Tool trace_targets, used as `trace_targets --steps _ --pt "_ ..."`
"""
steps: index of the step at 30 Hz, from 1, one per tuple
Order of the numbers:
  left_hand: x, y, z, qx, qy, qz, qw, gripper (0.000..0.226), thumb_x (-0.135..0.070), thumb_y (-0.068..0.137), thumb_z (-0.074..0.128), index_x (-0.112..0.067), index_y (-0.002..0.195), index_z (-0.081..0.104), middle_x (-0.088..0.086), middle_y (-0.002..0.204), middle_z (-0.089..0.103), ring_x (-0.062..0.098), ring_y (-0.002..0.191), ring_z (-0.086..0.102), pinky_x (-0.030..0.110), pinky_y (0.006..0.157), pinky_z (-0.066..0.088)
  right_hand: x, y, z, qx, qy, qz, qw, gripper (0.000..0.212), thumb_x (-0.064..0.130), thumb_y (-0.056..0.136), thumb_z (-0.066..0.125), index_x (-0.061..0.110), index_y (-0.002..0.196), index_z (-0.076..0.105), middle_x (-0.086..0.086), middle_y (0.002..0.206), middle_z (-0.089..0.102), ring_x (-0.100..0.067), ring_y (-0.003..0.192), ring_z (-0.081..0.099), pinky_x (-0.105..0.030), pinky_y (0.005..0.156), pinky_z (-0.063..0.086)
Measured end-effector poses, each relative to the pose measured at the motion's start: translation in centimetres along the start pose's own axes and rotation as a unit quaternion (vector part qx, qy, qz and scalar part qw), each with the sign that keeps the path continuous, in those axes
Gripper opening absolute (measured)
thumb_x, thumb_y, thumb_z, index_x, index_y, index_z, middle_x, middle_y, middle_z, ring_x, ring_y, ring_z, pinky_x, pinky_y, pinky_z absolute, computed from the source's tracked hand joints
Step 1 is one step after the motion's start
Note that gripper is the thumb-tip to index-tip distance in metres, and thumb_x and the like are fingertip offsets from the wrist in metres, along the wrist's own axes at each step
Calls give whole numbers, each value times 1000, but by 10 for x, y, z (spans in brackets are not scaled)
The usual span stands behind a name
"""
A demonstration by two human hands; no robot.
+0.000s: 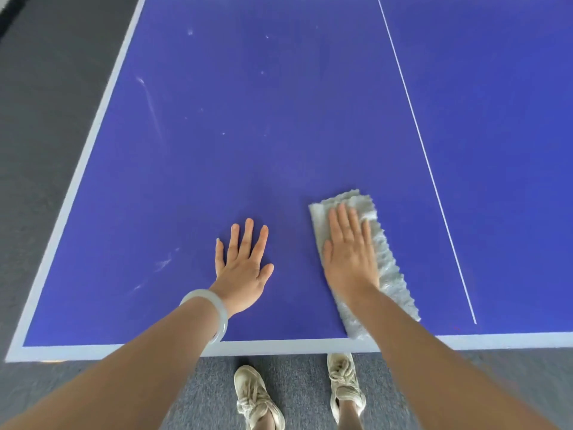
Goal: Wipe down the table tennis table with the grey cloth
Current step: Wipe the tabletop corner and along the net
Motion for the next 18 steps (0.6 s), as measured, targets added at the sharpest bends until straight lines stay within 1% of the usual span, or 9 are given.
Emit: trace_targets --steps 3,5,6,7,9,11,13,16,18 --pt "13 -2 -11 -14 48 33 998 68 -47 105 25 -35 152 -23 -4 160 -31 23 150 -22 49 121 -6 20 -36 5 54 -23 -216 975 60 31 103 15 16 159 -1 -1 167 -5 -19 153 -12 -41 125 -6" --pt "29 -2 -18 -16 81 47 995 69 -54 102 25 -43 149 -25 -6 157 -36 21 150 -23 53 120 -6 -20 -12 -8 31 -53 -263 963 58 21 103 19 9 159 8 -11 166 10 -31 153 6 -48 122 6" --pt "36 -2 -19 -8 84 46 995 70 -59 100 24 -47 146 -29 -7 154 -40 22 149 -26 55 120 -7 -46 6 -16 0 -81 -227 970 57 15 102 20 5 157 12 -18 163 17 -37 151 14 -51 120 12" --pt "41 0 -18 3 74 42 996 71 -63 99 23 -50 142 -32 -8 152 -44 23 147 -30 56 119 -10 -75 25 -24 -2 -84 -135 987 56 15 102 17 5 156 11 -17 163 18 -36 151 15 -51 121 12" --pt "44 4 -13 19 42 40 998 71 -64 98 23 -54 137 -36 -8 150 -48 23 142 -39 58 116 -16 -111 43 -37 -5 -25 64 998 57 25 104 18 14 159 10 -5 167 10 -23 154 4 -44 124 2" --pt "44 8 -9 25 23 41 999 70 -61 99 23 -55 135 -38 -10 146 -51 22 137 -46 58 112 -22 -90 41 -31 -28 15 148 988 58 30 104 19 18 160 7 0 167 3 -20 154 -3 -44 124 -2" --pt "45 9 -8 32 23 44 998 68 -56 101 21 -56 132 -40 -11 142 -56 19 132 -51 57 111 -24 -30 17 -10 -44 25 147 988 59 30 104 17 16 160 4 -2 167 0 -23 154 -4 -46 124 -2" --pt "47 9 -13 42 19 43 998 68 -46 104 22 -56 128 -41 -12 141 -55 17 126 -55 58 113 -24 72 -39 22 -43 22 47 998 60 28 103 22 14 159 5 -6 166 2 -26 154 -2 -48 124 -2" --pt "46 7 -16 47 17 41 998 71 -42 105 25 -55 128 -41 -10 146 -51 17 127 -53 58 113 -24 107 -62 30 -12 21 -17 1000 61 31 101 15 14 159 5 -6 166 1 -25 154 -3 -46 123 -4"
Point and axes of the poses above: each hand's wrist, its own y-axis towards the middle knuckle, its own z-axis out of the palm, x = y × z, the point moved 2 cm from there along y, towards the middle knuckle
